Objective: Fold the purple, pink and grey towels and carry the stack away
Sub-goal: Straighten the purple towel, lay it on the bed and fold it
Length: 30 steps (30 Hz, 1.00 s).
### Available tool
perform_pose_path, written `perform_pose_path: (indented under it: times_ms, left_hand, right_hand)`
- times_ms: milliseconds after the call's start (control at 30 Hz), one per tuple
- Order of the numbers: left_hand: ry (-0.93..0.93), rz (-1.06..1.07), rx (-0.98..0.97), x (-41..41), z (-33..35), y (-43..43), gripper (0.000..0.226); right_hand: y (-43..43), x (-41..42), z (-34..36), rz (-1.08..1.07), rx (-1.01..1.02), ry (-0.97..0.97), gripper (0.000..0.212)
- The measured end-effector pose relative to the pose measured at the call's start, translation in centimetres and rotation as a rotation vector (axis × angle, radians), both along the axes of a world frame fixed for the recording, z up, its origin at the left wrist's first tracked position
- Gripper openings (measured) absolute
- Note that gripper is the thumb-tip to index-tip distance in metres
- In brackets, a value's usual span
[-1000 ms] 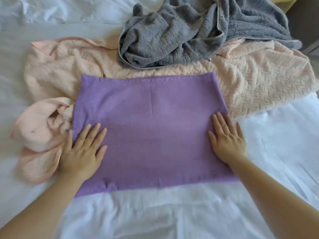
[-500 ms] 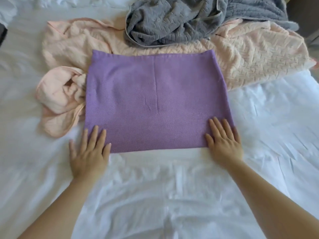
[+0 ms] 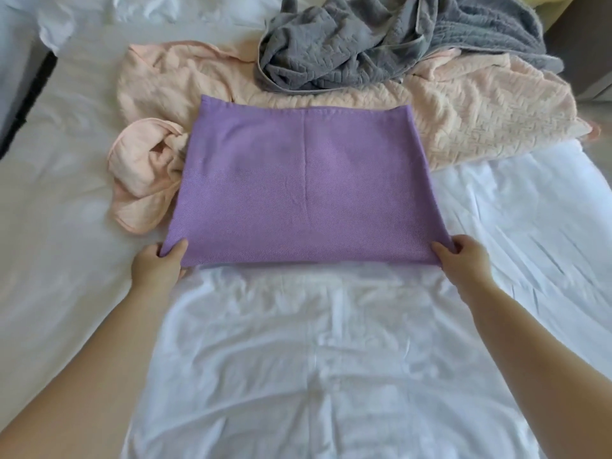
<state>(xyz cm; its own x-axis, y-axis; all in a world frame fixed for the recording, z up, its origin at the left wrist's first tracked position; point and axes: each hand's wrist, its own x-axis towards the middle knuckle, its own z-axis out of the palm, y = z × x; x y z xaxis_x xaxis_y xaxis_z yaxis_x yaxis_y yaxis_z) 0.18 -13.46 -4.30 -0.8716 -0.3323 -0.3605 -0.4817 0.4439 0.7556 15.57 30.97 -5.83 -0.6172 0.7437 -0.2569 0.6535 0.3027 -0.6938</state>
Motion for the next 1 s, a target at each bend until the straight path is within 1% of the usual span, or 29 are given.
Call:
perform_pose_path:
  times_ms: [100, 200, 333, 600, 700, 800, 867, 933, 1000]
  left_hand:
    - [-0.008, -0.034, -0.056, 2.5, 1.1, -1.4, 0.024]
    - [-0.039, -0.056, -0.089, 5.8, 1.7, -2.3, 0.026]
    - [-0.074, -0.041, -0.018, 10.8, 1.4, -3.7, 0.023]
    - [-0.150, -0.010, 0.003, 21.4, 0.1, -7.1, 0.020]
    - [-0.162, -0.029, 0.007, 23.9, -0.1, -7.8, 0.026]
    - [-0.143, -0.027, 0.033, 24.9, 0.4, -7.7, 0.034]
    - [-0.104, -0.033, 0.004, 25.3, 1.3, -7.1, 0.033]
    - [-0.020, -0.038, -0.047, 25.4, 2.6, -6.1, 0.029]
    - [0.088, -0.033, -0.065, 25.3, 4.2, -4.4, 0.028]
  right_hand:
    - [-0.5, 2.9, 0.9, 0.008, -0.003, -0.022, 0.021]
    - [-1.4, 6.8, 1.2, -0.013, -0.055, -0.059, 0.019]
    - [-2.7, 11.9, 1.2, -0.029, -0.097, -0.082, 0.016]
    - [-5.4, 22.4, 1.7, -0.021, -0.080, -0.076, 0.016]
    - [-6.1, 24.7, 1.8, -0.032, -0.072, -0.057, 0.015]
    - [-6.9, 26.1, 2.0, -0.037, -0.034, -0.048, 0.015]
    - [-7.4, 26.7, 2.1, -0.041, -0.011, -0.050, 0.016]
    - [-7.6, 26.9, 2.3, -0.057, -0.005, -0.058, 0.020]
    - [-7.8, 26.9, 2.6, -0.068, -0.053, -0.072, 0.024]
